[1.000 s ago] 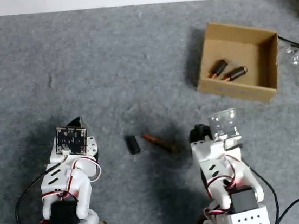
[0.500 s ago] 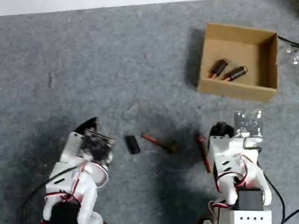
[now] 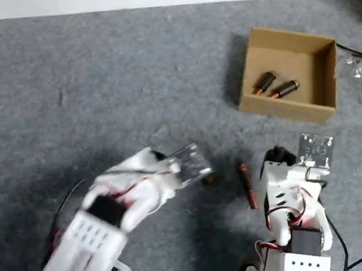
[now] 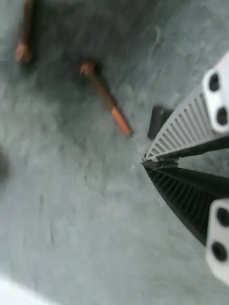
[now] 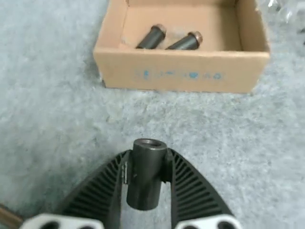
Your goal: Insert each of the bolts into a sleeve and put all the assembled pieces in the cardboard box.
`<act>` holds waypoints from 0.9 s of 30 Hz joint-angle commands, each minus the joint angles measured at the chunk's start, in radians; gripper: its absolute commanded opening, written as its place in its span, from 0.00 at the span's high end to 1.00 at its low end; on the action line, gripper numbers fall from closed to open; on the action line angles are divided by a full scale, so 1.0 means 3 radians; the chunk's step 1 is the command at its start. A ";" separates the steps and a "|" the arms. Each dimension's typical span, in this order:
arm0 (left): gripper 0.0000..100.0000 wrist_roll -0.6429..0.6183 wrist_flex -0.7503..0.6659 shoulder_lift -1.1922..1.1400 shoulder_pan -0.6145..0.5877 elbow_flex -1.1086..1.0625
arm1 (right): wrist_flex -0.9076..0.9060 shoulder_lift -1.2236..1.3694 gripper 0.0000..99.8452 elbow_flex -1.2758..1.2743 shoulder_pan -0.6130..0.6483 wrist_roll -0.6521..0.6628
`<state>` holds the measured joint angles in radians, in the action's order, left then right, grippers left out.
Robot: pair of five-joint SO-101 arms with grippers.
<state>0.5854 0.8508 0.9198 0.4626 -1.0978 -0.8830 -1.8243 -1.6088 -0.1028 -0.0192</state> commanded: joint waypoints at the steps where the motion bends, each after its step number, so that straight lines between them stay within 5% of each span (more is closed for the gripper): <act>1: 0.99 0.0317 -0.0051 -0.1138 0.0325 0.0667 | 0.0171 -0.0043 1.00 0.0013 -0.0120 -0.0046; 7: 0.98 0.0680 0.0077 -0.2059 0.0335 0.1153 | 0.0202 -0.0043 1.00 0.0008 -0.0136 -0.0051; 13: 0.83 0.0818 0.0194 -0.2631 0.0279 0.1593 | 0.0350 -0.0043 1.00 -0.0095 -0.0136 -0.0036; 27: 0.83 0.0997 0.0199 -0.3690 0.0176 0.2447 | 0.0350 -0.0043 1.00 -0.0100 -0.0136 -0.0036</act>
<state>0.8876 0.9076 -0.1603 0.5178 -0.4503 -0.8186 -1.8243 -1.6456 -0.1320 -0.0238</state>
